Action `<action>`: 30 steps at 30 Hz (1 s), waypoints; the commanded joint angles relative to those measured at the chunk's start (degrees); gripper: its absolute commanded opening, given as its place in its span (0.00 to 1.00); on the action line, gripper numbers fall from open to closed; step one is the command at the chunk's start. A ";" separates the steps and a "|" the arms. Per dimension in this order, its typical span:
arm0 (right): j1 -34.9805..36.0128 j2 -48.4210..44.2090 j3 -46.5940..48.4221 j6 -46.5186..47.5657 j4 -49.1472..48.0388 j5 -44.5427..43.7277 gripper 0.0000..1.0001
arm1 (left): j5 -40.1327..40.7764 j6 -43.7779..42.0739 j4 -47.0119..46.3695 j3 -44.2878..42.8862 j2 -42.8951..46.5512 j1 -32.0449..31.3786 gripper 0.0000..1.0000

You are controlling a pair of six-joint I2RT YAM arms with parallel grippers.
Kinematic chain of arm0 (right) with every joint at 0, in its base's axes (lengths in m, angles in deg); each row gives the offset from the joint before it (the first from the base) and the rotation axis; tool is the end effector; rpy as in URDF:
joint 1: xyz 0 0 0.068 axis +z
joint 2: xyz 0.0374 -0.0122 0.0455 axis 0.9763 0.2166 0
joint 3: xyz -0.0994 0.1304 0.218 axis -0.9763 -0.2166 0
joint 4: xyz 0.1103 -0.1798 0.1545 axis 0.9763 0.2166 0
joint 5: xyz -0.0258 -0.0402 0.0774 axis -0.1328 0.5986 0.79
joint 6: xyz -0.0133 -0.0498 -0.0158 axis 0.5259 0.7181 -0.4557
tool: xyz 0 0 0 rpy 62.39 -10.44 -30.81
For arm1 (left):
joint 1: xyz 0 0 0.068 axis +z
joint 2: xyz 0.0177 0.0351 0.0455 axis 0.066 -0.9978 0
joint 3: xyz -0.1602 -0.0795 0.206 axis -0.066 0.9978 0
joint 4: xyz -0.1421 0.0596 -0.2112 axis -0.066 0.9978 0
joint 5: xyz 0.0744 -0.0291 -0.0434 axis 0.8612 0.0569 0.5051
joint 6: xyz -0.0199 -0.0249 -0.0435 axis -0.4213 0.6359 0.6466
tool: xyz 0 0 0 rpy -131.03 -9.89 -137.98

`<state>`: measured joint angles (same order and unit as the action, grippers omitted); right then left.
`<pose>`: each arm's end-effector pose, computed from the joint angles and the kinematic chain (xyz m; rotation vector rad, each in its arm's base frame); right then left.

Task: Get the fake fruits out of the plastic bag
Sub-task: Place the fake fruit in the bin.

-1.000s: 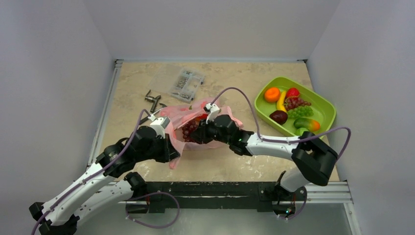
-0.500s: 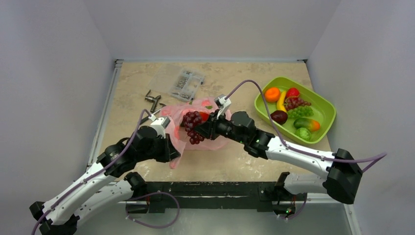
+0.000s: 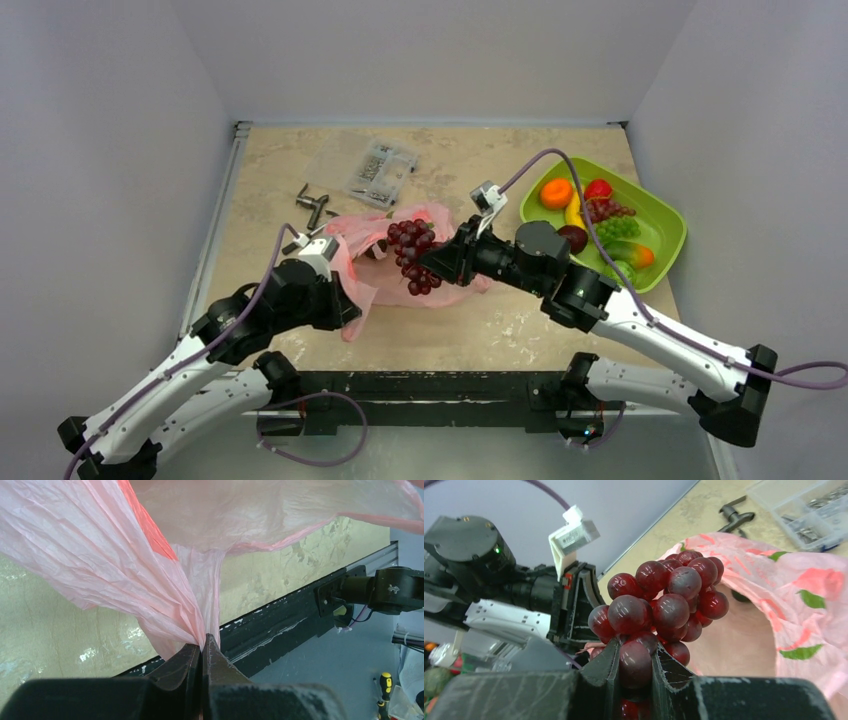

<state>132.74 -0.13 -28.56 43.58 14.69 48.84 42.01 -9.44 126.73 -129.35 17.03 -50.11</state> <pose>0.1268 0.1901 0.3620 -0.4821 1.7520 1.2072 0.0814 -0.0847 0.2912 0.0219 2.4080 -0.7952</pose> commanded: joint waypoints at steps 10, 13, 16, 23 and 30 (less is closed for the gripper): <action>-5.07 0.32 14.79 6.76 12.98 -42.49 0.00 | -5.38 0.16 -1.48 -2.76 -2.22 -0.40 0.00; -17.31 5.12 15.67 5.25 13.19 -35.96 0.00 | -5.97 0.18 -1.19 -3.33 -2.78 -0.36 0.00; -28.31 10.49 16.26 3.56 12.80 -28.18 0.00 | -6.98 0.07 -1.31 -3.42 -3.07 -0.37 0.00; -44.10 20.29 12.68 -0.18 7.18 -22.40 0.00 | -7.66 0.01 -0.94 -3.88 -4.06 -0.41 0.00; -47.44 27.97 12.77 0.44 9.27 -25.34 0.42 | -7.82 0.27 -0.76 -4.14 -3.58 -0.34 0.00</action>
<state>85.48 26.75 -16.08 43.69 27.04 24.93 35.15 -9.46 126.64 -131.05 12.90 -50.11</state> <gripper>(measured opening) 0.251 0.009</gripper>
